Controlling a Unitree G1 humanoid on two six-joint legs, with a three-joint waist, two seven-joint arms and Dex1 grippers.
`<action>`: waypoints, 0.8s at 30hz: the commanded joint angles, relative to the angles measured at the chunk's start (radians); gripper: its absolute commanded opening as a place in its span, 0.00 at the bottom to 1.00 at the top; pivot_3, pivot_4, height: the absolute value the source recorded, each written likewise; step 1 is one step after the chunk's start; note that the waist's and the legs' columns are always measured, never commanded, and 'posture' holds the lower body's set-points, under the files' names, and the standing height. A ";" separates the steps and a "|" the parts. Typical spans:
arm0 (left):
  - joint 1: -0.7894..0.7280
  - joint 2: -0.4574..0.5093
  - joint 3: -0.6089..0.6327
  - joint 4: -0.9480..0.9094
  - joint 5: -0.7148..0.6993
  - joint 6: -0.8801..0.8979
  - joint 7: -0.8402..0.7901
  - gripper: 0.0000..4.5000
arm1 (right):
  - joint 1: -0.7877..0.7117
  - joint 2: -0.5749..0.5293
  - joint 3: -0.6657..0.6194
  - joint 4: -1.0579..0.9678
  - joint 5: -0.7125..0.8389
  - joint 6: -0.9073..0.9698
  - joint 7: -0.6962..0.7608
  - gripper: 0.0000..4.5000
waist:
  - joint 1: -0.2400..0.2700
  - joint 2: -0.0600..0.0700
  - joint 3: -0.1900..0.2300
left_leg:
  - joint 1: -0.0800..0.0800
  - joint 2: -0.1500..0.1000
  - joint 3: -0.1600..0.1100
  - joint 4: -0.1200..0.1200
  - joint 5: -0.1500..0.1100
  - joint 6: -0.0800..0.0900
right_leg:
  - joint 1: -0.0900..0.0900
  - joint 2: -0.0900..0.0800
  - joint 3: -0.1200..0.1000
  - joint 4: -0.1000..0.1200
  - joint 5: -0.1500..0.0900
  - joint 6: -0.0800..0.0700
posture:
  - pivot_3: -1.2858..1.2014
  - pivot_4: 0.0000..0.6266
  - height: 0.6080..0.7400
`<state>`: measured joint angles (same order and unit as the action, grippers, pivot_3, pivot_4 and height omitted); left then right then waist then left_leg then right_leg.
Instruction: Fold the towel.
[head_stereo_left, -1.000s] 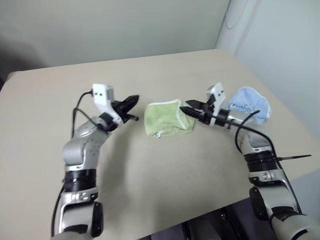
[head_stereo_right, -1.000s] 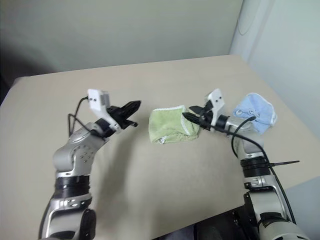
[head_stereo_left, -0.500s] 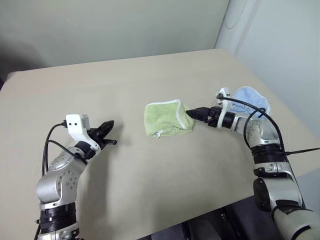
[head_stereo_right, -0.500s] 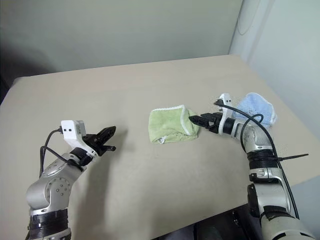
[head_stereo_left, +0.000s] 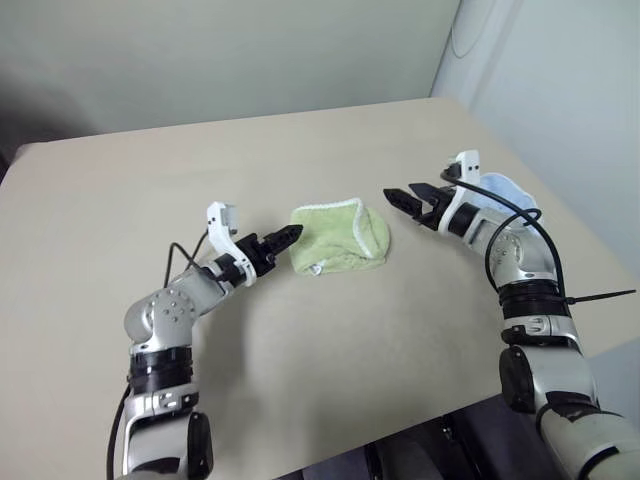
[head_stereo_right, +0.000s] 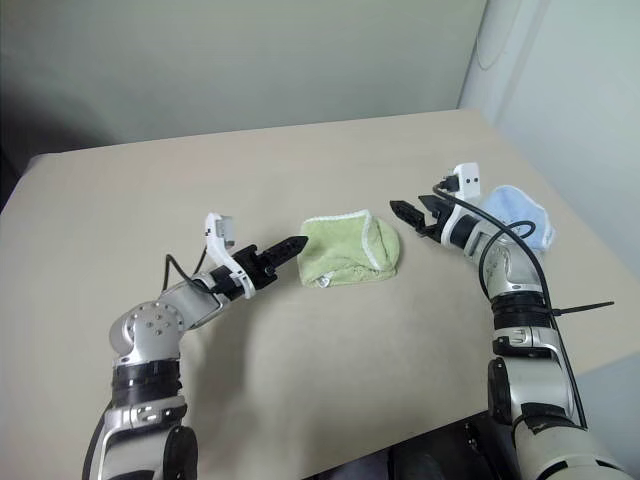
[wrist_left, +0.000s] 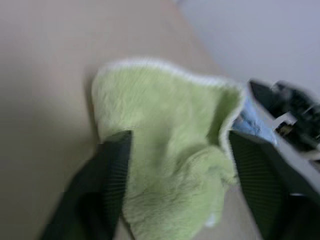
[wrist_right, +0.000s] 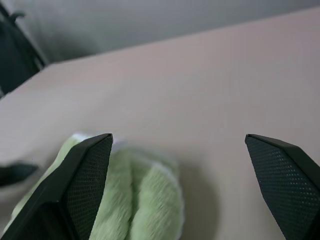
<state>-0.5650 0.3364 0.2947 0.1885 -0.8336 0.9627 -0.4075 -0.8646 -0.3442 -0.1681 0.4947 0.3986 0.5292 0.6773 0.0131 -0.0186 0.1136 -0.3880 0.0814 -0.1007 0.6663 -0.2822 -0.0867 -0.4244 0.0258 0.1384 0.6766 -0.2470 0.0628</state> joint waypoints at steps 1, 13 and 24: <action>-0.066 0.009 -0.070 0.108 0.064 0.012 -0.049 1.00 | 0.008 -0.003 -0.036 -0.085 0.027 -0.011 -0.025 1.00 | 0.001 0.000 0.000 | 0.000 0.000 0.000 0.000 0.000 0.000 | -0.001 0.000 0.000 0.000 0.000 0.000 | 0.52 0.24 1.00; -0.198 -0.092 -0.097 0.273 0.135 -0.005 -0.123 0.79 | 0.077 0.012 -0.049 -0.160 0.034 -0.005 -0.089 1.00 | 0.015 0.000 0.000 | 0.000 -0.015 -0.004 0.000 0.001 0.002 | 0.001 -0.013 0.002 -0.002 0.002 0.009 | 0.52 0.24 1.00; -0.178 -0.113 -0.012 0.237 0.126 -0.016 -0.081 0.00 | 0.065 0.035 -0.036 -0.141 0.025 -0.021 -0.101 1.00 | 0.012 0.000 0.000 | -0.001 -0.015 -0.004 0.000 0.001 0.002 | 0.001 -0.013 0.003 -0.005 0.003 0.010 | 0.52 0.24 1.00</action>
<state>-0.7421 0.2275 0.2591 0.4638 -0.6894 0.9558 -0.4958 -0.7822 -0.3093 -0.1908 0.3759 0.4104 0.5292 0.5829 0.0253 -0.0185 0.1137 -0.3887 0.0663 -0.1043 0.6661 -0.2810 -0.0849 -0.4236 0.0124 0.1411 0.6720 -0.2442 0.0732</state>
